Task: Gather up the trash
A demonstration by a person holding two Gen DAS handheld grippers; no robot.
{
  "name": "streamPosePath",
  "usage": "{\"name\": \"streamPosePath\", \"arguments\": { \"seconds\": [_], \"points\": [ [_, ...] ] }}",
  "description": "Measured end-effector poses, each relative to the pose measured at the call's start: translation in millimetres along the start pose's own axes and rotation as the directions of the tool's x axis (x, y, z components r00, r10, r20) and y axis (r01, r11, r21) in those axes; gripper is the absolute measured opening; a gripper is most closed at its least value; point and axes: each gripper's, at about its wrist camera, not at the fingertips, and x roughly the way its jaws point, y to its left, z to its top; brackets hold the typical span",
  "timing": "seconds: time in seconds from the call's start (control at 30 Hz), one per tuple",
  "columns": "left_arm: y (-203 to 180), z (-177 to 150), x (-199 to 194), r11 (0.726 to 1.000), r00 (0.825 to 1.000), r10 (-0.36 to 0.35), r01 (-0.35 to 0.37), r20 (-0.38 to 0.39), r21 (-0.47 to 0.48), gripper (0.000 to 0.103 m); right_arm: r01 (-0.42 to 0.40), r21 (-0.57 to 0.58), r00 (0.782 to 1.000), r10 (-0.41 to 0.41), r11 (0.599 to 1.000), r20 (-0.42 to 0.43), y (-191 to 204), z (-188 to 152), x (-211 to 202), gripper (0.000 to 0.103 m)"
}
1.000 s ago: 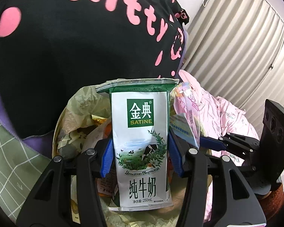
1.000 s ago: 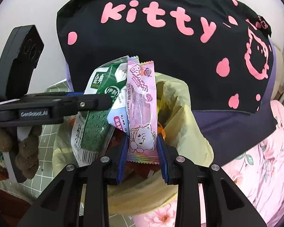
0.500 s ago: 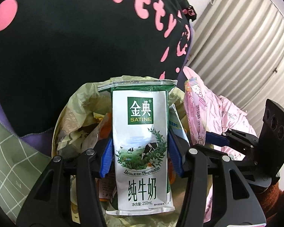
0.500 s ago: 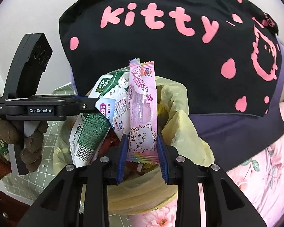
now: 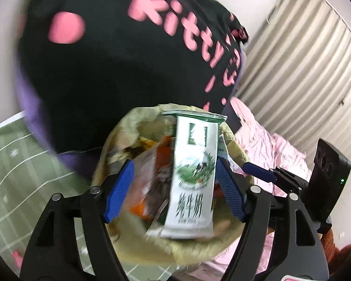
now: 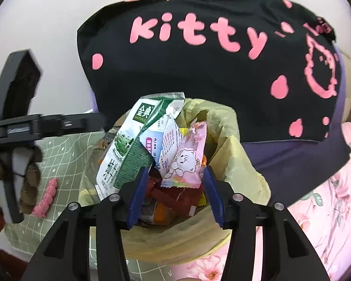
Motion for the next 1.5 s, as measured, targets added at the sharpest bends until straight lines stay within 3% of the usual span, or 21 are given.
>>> {"name": "streamPosePath", "arguments": {
  "seconds": [0.13,0.23,0.37,0.5,0.57,0.6,0.67,0.93,1.17,1.5],
  "points": [
    [14,-31,-54,0.997,0.995,0.073,-0.07,0.07,-0.044,0.071,0.047,0.016,0.997,-0.048,0.999,0.056,22,-6,-22,0.048],
    [19,-63,-100,0.982,0.973,0.187,-0.184,0.137,-0.035,0.072,0.022,0.031,0.996,-0.024,0.999,0.091,43,-13,-40,0.048],
    [22,-105,-155,0.938,0.917,0.345,-0.342,0.201,-0.051,0.072,-0.053,-0.013,0.99,0.054,0.999,0.13,90,-27,-65,0.048],
    [21,-149,-204,0.881,0.849,0.47,-0.466,0.239,-0.078,0.072,-0.083,-0.059,0.989,0.089,0.995,0.12,138,-44,-80,0.048],
    [20,-169,-226,0.85,0.811,0.524,-0.519,0.26,-0.093,0.072,-0.109,-0.071,0.986,0.116,0.992,0.118,156,-53,-85,0.048],
    [19,-182,-238,0.825,0.783,0.562,-0.555,0.266,-0.107,0.072,-0.118,-0.075,0.985,0.127,0.99,0.121,163,-56,-88,0.048],
    [18,-196,-251,0.795,0.753,0.604,-0.593,0.261,-0.128,0.072,-0.132,-0.091,0.981,0.143,0.987,0.129,182,-67,-96,0.048],
    [16,-235,-300,0.735,0.687,0.678,-0.646,0.262,-0.207,0.071,-0.167,-0.18,0.971,0.193,0.969,0.14,240,-91,-117,0.048],
    [-5,-249,-311,0.724,0.665,0.687,-0.66,0.292,-0.199,0.071,-0.161,-0.241,0.967,0.203,0.957,0.157,264,-96,-129,0.048],
    [-8,-253,-315,0.727,0.673,0.686,-0.652,0.276,-0.214,0.071,-0.171,-0.218,0.965,0.208,0.961,0.158,263,-104,-132,0.048]
  ]
}}
